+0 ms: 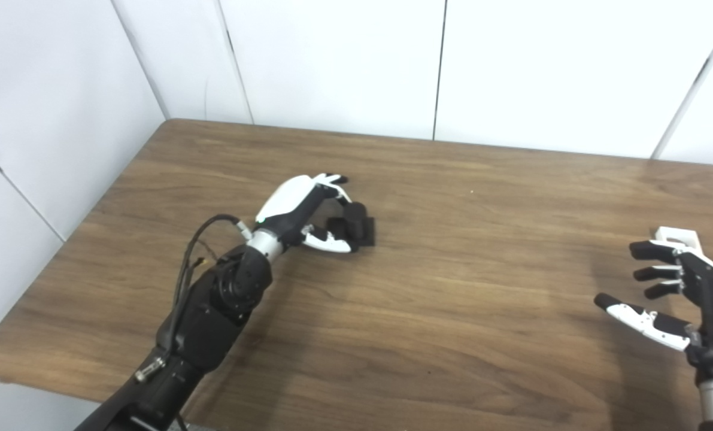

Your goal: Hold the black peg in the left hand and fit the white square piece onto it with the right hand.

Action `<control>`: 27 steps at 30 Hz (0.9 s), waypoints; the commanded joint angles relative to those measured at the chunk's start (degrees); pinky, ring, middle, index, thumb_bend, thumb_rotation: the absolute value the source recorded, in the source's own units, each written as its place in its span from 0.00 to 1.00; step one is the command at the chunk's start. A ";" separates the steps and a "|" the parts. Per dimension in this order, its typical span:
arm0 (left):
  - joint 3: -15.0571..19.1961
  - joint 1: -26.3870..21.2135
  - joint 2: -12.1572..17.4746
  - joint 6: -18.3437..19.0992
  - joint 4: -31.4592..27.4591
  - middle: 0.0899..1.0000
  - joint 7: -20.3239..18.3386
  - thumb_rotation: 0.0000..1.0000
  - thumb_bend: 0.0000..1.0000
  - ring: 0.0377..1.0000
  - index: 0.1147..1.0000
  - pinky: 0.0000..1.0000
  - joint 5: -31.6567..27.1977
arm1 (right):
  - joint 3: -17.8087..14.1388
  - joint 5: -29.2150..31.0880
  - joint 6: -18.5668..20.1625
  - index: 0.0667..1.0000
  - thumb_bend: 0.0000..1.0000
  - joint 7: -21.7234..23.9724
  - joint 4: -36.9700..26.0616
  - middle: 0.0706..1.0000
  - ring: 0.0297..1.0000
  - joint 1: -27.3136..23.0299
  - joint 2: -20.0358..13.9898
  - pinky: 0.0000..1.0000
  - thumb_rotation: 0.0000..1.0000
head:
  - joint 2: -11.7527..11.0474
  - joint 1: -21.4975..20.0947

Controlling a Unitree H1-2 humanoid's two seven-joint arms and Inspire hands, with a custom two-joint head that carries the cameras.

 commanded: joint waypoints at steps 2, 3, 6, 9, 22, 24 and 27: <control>-1.58 -1.57 0.96 -3.39 0.76 0.93 -1.82 0.09 0.52 1.00 0.43 0.98 0.18 | 0.03 -0.11 -1.98 0.62 0.63 -0.92 -1.40 0.65 0.57 -1.06 0.25 0.45 0.00 | 0.08 -0.22; -2.17 -1.61 0.72 -4.12 0.76 0.93 -2.17 0.09 0.52 1.00 0.43 0.97 0.32 | 0.01 -0.01 -2.15 0.61 0.63 -0.98 -1.38 0.64 0.56 -1.03 0.30 0.44 0.00 | 0.16 -0.33; -3.84 -1.68 -0.06 -5.63 0.55 0.93 -2.89 0.09 0.52 1.00 0.43 0.95 0.74 | -0.05 0.02 -2.02 0.62 0.63 -1.03 -1.32 0.65 0.57 -0.96 0.39 0.45 0.00 | 0.19 -0.53; -5.68 -1.66 -0.99 -5.94 -0.11 0.93 -3.47 0.09 0.52 0.99 0.43 0.93 1.26 | -0.07 -0.09 -2.27 0.62 0.63 -1.19 -1.10 0.65 0.57 -0.95 0.40 0.45 0.00 | 0.29 -0.86; -11.60 -0.16 -6.52 -8.63 -2.13 0.93 -3.22 0.09 0.51 0.99 0.43 0.96 3.36 | -0.45 -0.16 -1.93 0.62 0.64 -1.12 -1.02 0.64 0.57 -1.07 0.33 0.45 0.00 | 0.45 -1.02; -12.23 -0.03 -7.09 -9.80 -1.81 0.92 -2.95 0.09 0.51 0.99 0.43 0.95 3.77 | -0.51 0.01 -1.92 0.62 0.64 -1.16 -0.94 0.64 0.56 -1.16 0.44 0.45 0.00 | 0.51 -1.09; -13.85 -0.01 -7.78 -12.84 -0.36 0.92 -2.10 0.09 0.51 0.98 0.43 0.95 4.93 | -0.46 0.03 -2.09 0.62 0.64 -1.17 -0.73 0.65 0.57 -1.33 0.40 0.45 0.00 | 0.60 -1.25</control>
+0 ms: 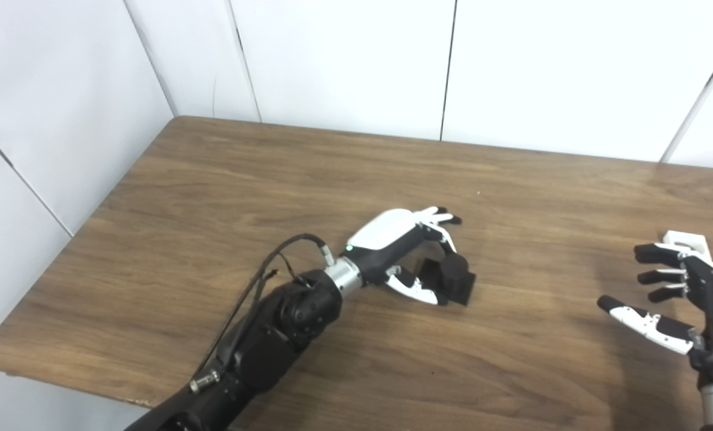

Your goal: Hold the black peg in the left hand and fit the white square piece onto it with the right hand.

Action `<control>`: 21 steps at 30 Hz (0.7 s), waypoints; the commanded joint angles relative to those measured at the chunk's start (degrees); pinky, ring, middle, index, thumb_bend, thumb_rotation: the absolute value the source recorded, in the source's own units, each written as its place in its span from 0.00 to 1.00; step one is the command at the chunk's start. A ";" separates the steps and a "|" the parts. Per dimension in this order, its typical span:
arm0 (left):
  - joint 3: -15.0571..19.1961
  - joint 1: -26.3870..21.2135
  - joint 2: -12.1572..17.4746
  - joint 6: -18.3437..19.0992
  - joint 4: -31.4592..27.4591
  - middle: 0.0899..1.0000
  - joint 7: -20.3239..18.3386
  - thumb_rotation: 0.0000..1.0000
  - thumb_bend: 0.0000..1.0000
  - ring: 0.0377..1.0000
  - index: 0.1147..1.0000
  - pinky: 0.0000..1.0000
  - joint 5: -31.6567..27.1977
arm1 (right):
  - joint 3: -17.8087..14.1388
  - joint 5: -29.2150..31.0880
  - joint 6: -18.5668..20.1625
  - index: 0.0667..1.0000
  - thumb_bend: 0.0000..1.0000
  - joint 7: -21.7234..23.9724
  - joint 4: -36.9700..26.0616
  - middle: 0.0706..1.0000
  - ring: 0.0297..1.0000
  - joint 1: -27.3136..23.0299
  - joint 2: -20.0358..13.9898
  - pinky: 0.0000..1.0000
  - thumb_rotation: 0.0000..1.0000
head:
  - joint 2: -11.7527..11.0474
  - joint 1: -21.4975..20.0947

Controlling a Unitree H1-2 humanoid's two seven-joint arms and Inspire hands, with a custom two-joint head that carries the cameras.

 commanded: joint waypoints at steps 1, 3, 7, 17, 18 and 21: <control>-2.64 0.51 -0.45 -2.53 1.64 0.92 -1.20 0.09 0.51 0.98 0.43 0.95 2.73 | -0.25 0.19 -2.04 0.62 0.64 -0.87 -0.76 0.65 0.57 -1.46 -0.18 0.46 0.00 | 0.08 0.07; -3.36 0.66 -1.07 -3.23 2.24 0.92 -0.91 0.09 0.51 0.98 0.43 0.96 3.12 | -0.29 0.36 -1.94 0.62 0.64 -0.67 -0.86 0.65 0.57 -1.52 -0.30 0.46 0.00 | 0.20 -0.13; -4.62 1.04 -2.34 -3.70 3.14 0.92 -0.83 0.09 0.51 0.98 0.43 0.98 3.67 | -0.36 0.55 -1.52 0.62 0.63 -0.34 -1.29 0.65 0.57 -1.63 -0.45 0.45 0.00 | 0.25 -0.16; -5.46 1.66 -2.10 -3.86 3.39 0.92 -1.07 0.09 0.51 0.99 0.43 0.96 3.68 | -0.14 0.35 -2.44 0.62 0.64 -0.72 -0.91 0.65 0.58 -1.85 -0.50 0.46 0.00 | 1.75 -7.86; -5.29 1.94 -1.65 -3.80 2.85 0.93 -1.50 0.09 0.51 0.99 0.43 0.96 3.34 | -0.07 0.99 -2.48 0.62 0.63 -0.56 -0.91 0.66 0.58 -1.86 -0.23 0.46 0.00 | 2.10 -10.99; -4.65 2.95 -0.01 -3.81 1.05 0.92 -2.53 0.09 0.52 0.99 0.43 0.96 2.36 | 0.44 1.37 -2.92 0.64 0.63 -0.81 -0.41 0.67 0.61 -1.79 0.52 0.48 0.00 | 2.58 -20.61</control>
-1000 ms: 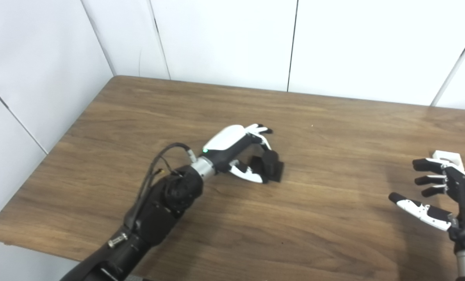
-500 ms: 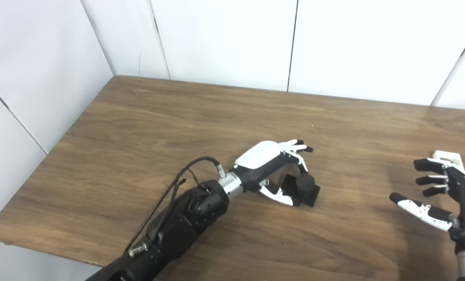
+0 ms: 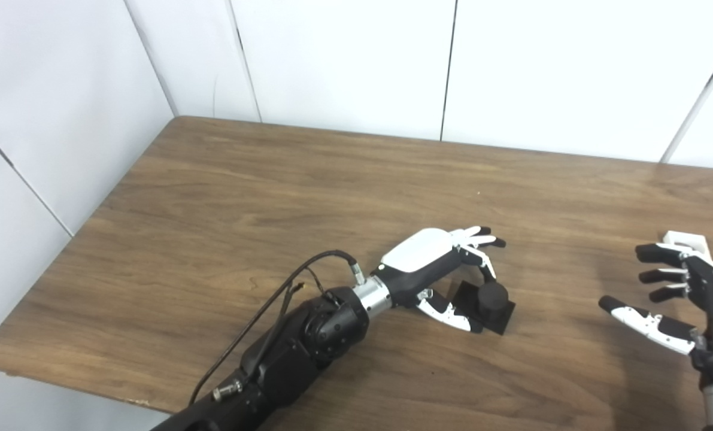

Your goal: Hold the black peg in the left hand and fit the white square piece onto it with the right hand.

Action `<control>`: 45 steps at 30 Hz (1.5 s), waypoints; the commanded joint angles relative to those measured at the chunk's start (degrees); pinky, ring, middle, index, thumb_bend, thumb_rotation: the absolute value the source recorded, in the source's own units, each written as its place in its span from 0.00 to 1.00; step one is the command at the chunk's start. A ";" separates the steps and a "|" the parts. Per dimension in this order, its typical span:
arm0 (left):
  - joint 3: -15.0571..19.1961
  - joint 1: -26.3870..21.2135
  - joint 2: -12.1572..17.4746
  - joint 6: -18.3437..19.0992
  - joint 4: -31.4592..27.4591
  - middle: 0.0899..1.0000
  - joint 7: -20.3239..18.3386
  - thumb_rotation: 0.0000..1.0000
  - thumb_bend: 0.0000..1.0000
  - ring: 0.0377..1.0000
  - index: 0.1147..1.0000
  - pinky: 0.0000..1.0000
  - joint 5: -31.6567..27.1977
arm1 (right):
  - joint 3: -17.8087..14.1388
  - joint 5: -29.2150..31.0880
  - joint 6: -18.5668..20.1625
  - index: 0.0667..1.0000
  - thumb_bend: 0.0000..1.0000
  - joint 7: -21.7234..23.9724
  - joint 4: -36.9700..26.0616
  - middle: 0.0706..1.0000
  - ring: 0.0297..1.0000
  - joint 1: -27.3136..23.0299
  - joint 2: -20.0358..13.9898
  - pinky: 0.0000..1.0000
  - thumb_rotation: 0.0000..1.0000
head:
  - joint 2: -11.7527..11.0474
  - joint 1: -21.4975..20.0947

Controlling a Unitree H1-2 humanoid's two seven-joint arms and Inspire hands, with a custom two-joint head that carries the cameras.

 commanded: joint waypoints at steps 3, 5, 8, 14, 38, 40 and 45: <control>-0.49 3.79 4.56 0.30 -2.35 0.91 -4.94 0.08 0.52 0.98 0.43 0.95 0.45 | 0.94 -0.72 -5.67 0.65 0.64 -2.91 2.30 0.67 0.61 -1.79 0.93 0.48 0.00 | 0.16 -8.32; 0.19 4.54 5.78 -0.29 -3.11 0.91 -5.48 0.08 0.52 0.97 0.43 0.94 -1.16 | 1.59 -1.31 -6.58 0.66 0.62 -3.92 3.31 0.68 0.61 -2.03 1.84 0.47 0.00 | -0.44 -15.77; 0.83 5.18 6.92 -2.04 -3.01 0.90 -5.84 0.08 0.52 0.96 0.43 0.93 -3.05 | 2.44 -2.47 -6.14 0.67 0.60 -4.73 3.62 0.70 0.62 -2.51 3.11 0.47 0.00 | -1.10 -19.73; 1.55 5.73 7.89 -4.39 -1.66 0.90 -6.16 0.07 0.52 0.94 0.43 0.88 -3.92 | 3.10 -5.16 -4.35 0.68 0.60 -5.15 3.68 0.71 0.63 -3.74 4.33 0.49 0.01 | -3.04 -26.95; 2.56 6.28 7.96 -6.45 -0.74 0.87 -6.35 0.06 0.52 0.92 0.43 0.86 -4.62 | -0.14 -9.54 1.98 0.66 0.61 1.19 5.92 0.71 0.67 -17.55 -7.65 0.55 0.03 | -4.49 -29.09; 2.59 6.25 7.95 -6.71 -0.57 0.87 -6.25 0.06 0.52 0.92 0.43 0.86 -4.65 | -0.07 -10.79 3.57 0.66 0.62 2.46 7.18 0.72 0.68 -19.59 -9.88 0.55 0.04 | -4.41 -29.04; 2.69 6.17 7.97 -6.85 -0.54 0.87 -6.28 0.06 0.52 0.92 0.43 0.85 -4.75 | 0.50 -12.60 4.97 0.67 0.63 5.25 11.73 0.73 0.69 -24.49 -15.24 0.54 0.08 | -4.54 -28.92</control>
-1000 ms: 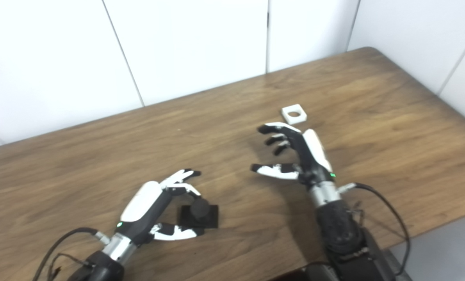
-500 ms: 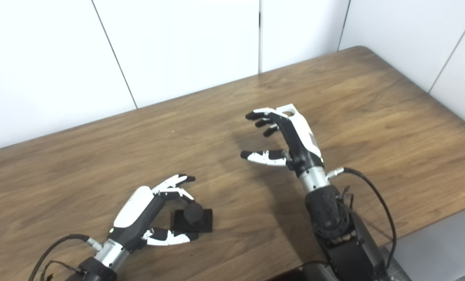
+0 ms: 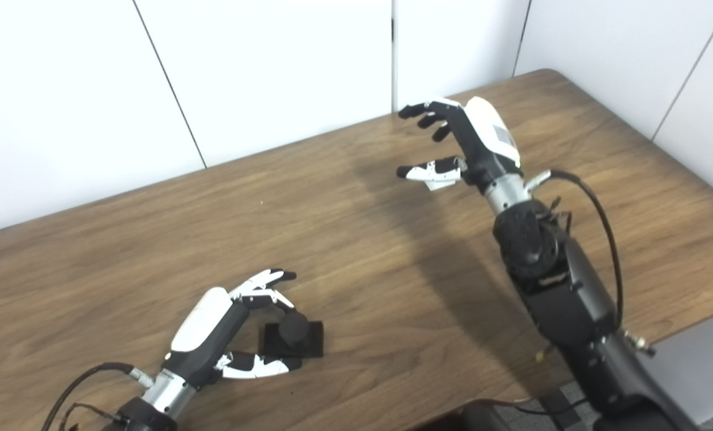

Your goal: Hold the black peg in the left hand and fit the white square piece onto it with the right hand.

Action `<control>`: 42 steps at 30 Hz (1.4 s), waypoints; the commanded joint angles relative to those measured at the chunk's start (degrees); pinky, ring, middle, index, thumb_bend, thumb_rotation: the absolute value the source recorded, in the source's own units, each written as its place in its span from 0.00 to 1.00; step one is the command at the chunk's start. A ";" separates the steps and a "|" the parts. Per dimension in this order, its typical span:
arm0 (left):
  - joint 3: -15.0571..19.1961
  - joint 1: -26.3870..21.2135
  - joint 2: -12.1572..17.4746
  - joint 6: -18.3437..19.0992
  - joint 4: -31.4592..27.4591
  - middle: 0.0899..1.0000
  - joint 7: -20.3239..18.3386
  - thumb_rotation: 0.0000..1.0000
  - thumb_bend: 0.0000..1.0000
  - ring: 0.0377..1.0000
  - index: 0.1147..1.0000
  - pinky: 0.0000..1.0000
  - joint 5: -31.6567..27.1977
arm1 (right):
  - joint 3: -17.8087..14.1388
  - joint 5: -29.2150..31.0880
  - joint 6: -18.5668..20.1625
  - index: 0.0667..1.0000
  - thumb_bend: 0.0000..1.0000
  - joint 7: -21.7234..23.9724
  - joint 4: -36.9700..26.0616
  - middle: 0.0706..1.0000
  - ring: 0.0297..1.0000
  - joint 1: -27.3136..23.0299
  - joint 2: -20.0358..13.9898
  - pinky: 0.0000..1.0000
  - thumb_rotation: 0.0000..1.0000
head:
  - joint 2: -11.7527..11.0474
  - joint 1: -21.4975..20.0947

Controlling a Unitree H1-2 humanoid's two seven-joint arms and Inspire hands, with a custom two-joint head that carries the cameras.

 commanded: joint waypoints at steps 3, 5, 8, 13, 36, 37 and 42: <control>-0.34 1.15 2.35 0.54 1.48 0.88 -2.77 0.06 0.52 0.92 0.42 0.86 2.35 | 1.08 -2.60 0.64 0.68 0.63 2.87 3.11 0.76 0.72 -7.34 -6.27 0.55 0.13 | -0.07 -0.07; -0.39 1.15 2.27 0.68 1.50 0.88 -2.72 0.06 0.52 0.92 0.42 0.86 2.60 | 2.40 -3.95 0.80 0.68 0.64 4.43 5.45 0.77 0.73 -9.42 -8.50 0.57 0.14 | -0.24 0.01; -0.31 1.25 2.15 1.07 1.21 0.87 -2.67 0.06 0.52 0.92 0.42 0.86 2.70 | 4.14 -4.82 0.68 0.68 0.64 6.38 8.98 0.78 0.74 -12.07 -10.95 0.58 0.16 | -0.20 0.25; -0.08 1.56 2.22 1.75 0.52 0.87 -2.72 0.06 0.52 0.92 0.43 0.86 2.81 | 6.53 -4.83 0.16 0.69 0.64 9.07 13.58 0.79 0.76 -14.93 -13.82 0.59 0.16 | -0.18 0.33; 0.85 2.46 2.25 1.92 -0.11 0.88 -2.42 0.06 0.52 0.93 0.43 0.88 3.08 | 17.51 1.34 -0.43 0.80 0.99 31.57 25.09 0.99 1.00 -23.89 -20.66 0.91 0.52 | 0.76 1.35; 0.87 2.51 2.20 2.05 -0.20 0.88 -2.44 0.06 0.52 0.93 0.43 0.88 3.07 | 17.74 1.38 -0.45 0.80 0.99 31.90 25.11 1.00 1.00 -23.96 -20.71 0.92 0.52 | 0.87 1.51; 0.92 2.56 1.96 1.99 0.08 0.88 -2.26 0.06 0.52 0.93 0.43 0.87 3.03 | 18.41 1.53 -0.05 0.80 0.99 32.88 25.11 1.00 1.00 -23.69 -20.61 0.92 0.51 | 0.99 1.60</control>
